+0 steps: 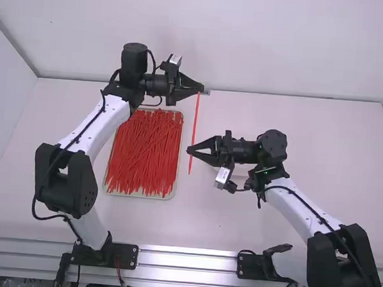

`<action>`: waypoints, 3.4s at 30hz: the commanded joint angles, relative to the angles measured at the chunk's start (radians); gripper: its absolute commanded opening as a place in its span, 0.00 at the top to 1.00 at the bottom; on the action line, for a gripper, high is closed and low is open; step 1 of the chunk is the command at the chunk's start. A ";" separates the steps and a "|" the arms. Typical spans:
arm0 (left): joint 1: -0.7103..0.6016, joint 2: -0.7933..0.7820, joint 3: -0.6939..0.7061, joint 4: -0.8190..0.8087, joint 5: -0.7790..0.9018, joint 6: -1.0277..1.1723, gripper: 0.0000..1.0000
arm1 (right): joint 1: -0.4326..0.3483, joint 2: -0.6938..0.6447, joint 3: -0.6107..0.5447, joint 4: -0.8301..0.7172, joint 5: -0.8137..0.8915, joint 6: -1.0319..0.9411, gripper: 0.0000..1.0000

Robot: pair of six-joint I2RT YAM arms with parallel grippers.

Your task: Fasten the cable tie

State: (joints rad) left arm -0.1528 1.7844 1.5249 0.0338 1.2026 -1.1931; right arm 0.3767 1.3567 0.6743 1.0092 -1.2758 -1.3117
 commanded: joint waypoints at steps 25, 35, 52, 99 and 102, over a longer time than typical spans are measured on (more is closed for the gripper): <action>0.005 0.000 0.024 -0.026 0.019 0.122 0.98 | -0.018 -0.003 0.031 -0.140 -0.010 0.006 1.00; 0.005 0.000 0.024 -0.030 0.019 0.155 0.98 | -0.003 -0.003 0.031 -0.190 -0.010 0.006 1.00; 0.005 0.000 0.024 0.054 0.037 0.154 0.98 | -0.071 -0.002 0.031 -0.224 -0.138 0.006 1.00; 0.042 0.000 0.028 0.668 0.274 0.679 0.98 | 0.026 -0.003 0.034 0.370 0.465 2.044 1.00; 0.042 0.000 0.028 0.594 0.275 0.768 0.98 | 0.045 -0.003 0.034 0.334 0.469 2.056 1.00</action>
State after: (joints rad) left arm -0.1089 1.7844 1.5249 0.6537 1.4563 -0.5293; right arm 0.4030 1.3575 0.6796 1.3556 -0.8101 0.6762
